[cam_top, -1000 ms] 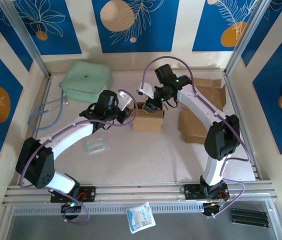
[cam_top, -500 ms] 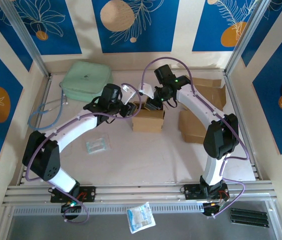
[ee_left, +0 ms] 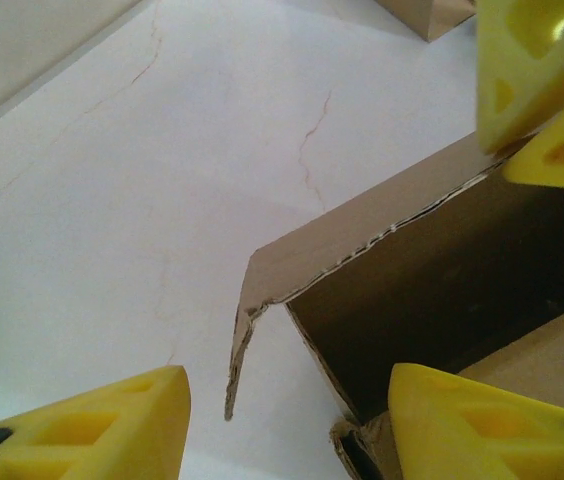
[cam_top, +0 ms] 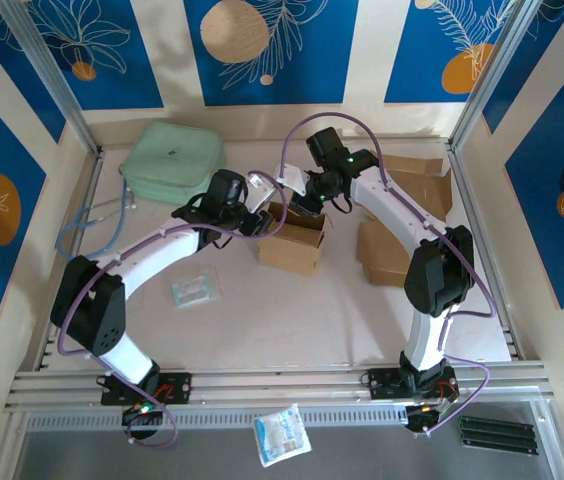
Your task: Fold the paper box
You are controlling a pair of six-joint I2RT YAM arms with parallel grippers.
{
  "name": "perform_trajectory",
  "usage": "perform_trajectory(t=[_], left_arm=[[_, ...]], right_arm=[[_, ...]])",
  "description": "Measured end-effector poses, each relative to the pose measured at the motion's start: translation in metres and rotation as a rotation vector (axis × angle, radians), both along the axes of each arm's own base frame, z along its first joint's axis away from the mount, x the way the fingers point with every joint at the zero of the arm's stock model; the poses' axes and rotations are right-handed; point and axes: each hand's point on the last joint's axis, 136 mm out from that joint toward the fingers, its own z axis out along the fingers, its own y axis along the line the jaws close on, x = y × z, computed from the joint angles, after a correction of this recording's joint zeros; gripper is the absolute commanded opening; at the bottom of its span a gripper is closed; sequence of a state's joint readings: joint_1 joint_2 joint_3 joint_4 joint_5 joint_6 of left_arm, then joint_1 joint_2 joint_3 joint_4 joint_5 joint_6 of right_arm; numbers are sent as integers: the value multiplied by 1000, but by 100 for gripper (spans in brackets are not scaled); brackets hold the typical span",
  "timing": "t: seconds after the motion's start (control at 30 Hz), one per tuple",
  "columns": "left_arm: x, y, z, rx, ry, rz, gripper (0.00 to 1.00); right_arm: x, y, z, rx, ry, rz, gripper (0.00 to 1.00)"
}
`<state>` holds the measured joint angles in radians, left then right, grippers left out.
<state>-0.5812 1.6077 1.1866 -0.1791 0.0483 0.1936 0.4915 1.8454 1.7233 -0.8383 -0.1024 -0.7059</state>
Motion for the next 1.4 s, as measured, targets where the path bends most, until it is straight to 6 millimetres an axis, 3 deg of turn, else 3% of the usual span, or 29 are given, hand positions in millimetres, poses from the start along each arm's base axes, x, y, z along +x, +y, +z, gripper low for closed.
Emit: perform_trajectory(t=[0.27,0.53,0.83,0.93,1.17,1.3,1.4], left_arm=[[7,2,2,23,-27,13,43],[8,4,4,24,-34,26,57],[-7,19,10,12,15,63,59],[-8,23,23,0,54,63,59],[4,40,85,-129,96,50,60],[7,40,93,-172,181,0,60],[14,30,84,-191,269,-53,60]], right_arm=[[2,2,5,6,-14,1,4],[2,4,6,7,-22,11,2],[2,12,11,18,-58,43,1],[3,10,10,6,-64,38,1],[3,7,8,-10,-66,44,0],[2,6,8,-13,-65,48,0],[2,6,7,-15,-64,49,0]])
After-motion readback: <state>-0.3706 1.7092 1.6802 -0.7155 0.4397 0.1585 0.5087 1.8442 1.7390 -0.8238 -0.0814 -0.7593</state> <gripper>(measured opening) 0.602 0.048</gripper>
